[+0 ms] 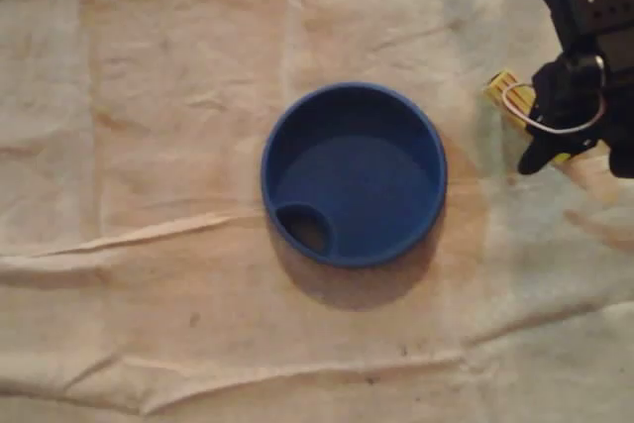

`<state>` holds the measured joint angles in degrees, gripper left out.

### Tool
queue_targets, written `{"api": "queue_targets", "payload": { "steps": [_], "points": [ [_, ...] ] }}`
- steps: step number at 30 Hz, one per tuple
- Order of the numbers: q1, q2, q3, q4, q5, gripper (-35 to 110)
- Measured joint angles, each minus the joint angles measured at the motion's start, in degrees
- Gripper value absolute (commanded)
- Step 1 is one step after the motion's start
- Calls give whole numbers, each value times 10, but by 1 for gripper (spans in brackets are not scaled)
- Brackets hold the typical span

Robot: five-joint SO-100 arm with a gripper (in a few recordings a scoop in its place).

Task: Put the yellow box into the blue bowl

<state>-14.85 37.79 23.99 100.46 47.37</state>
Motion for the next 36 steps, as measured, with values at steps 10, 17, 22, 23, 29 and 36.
{"api": "queue_targets", "payload": {
  "steps": [10,17,22,23,29,36],
  "points": [
    [0,0,0,-59,0,32],
    [0,-9,0,-59,0,32],
    [0,-47,0,-54,0,32],
    [0,-52,0,-53,0,32],
    [0,-61,0,-52,0,32],
    [-5,-61,0,-52,0,32]
  ]
}}
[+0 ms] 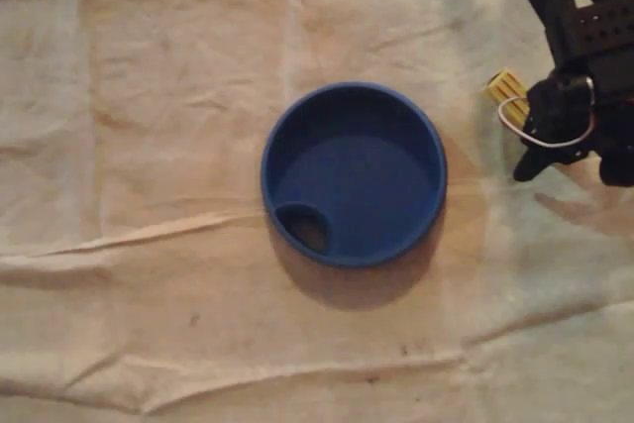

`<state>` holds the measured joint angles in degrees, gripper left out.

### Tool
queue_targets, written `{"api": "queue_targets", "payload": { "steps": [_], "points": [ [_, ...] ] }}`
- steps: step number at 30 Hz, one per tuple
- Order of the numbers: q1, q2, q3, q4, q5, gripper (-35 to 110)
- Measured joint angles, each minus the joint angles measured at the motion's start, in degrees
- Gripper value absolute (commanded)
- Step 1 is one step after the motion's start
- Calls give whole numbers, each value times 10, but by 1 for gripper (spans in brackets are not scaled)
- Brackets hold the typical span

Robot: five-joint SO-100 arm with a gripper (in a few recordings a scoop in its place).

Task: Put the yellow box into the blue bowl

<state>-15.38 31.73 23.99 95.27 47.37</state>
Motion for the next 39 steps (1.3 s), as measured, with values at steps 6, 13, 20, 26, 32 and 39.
{"api": "queue_targets", "payload": {
  "steps": [6,13,20,26,32,39],
  "points": [
    [-29,0,0,-1,0,32],
    [-29,0,0,-1,0,32],
    [-29,0,0,-1,0,32],
    [-29,0,-28,-1,0,32],
    [-29,0,-74,-1,0,32],
    [-29,0,-75,-1,0,32]
  ]
}}
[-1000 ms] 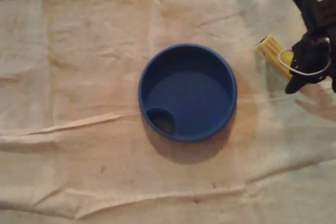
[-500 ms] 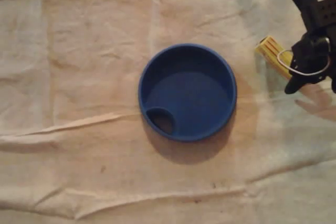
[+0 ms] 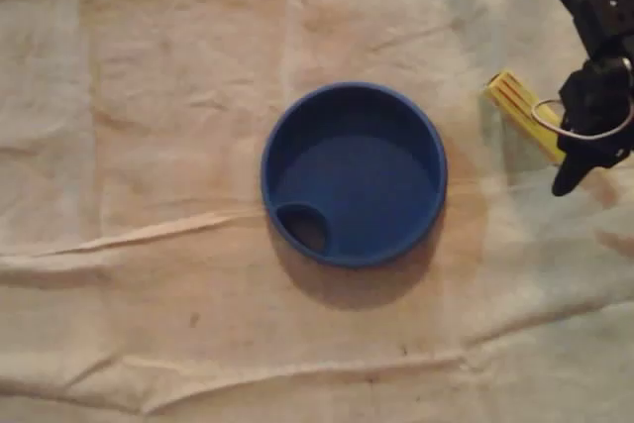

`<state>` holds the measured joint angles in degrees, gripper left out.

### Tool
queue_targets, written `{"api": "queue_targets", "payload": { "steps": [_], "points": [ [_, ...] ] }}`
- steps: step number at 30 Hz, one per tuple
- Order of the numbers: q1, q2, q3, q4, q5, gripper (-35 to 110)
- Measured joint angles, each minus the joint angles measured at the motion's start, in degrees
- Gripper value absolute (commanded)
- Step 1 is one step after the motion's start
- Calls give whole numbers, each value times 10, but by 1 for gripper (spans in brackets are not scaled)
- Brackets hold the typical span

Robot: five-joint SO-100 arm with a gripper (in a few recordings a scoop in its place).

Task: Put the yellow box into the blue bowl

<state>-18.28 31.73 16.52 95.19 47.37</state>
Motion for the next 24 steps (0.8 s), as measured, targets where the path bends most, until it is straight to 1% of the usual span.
{"api": "queue_targets", "payload": {
  "steps": [8,18,21,24],
  "points": [
    [11,0,-1,34,0,32],
    [14,0,-1,30,0,32],
    [14,0,-1,30,0,28],
    [14,0,-1,30,0,19]
  ]
}}
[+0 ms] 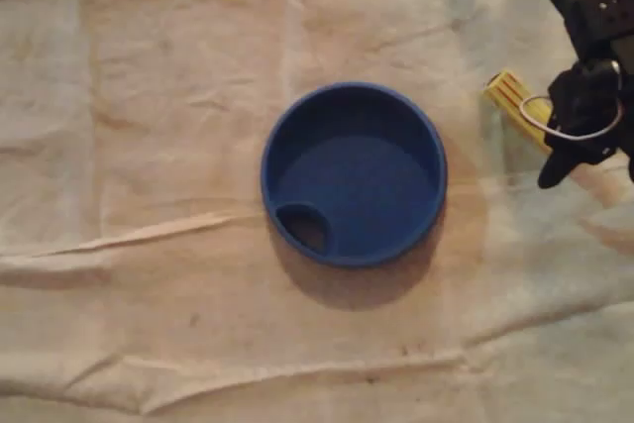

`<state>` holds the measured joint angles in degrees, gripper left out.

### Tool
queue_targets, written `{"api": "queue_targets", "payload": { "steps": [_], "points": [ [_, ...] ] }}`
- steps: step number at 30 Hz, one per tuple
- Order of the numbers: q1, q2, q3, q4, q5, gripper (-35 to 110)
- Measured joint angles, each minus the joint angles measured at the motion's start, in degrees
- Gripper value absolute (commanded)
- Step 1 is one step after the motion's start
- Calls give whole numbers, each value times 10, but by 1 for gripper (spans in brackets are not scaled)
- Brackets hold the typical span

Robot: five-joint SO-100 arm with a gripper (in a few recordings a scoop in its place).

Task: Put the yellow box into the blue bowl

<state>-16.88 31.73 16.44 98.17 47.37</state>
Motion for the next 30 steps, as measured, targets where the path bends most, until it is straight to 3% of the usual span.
{"api": "queue_targets", "payload": {
  "steps": [6,24,30],
  "points": [
    [0,0,0,0,0,-3],
    [0,0,0,0,0,0],
    [0,71,0,0,0,0]
  ]
}}
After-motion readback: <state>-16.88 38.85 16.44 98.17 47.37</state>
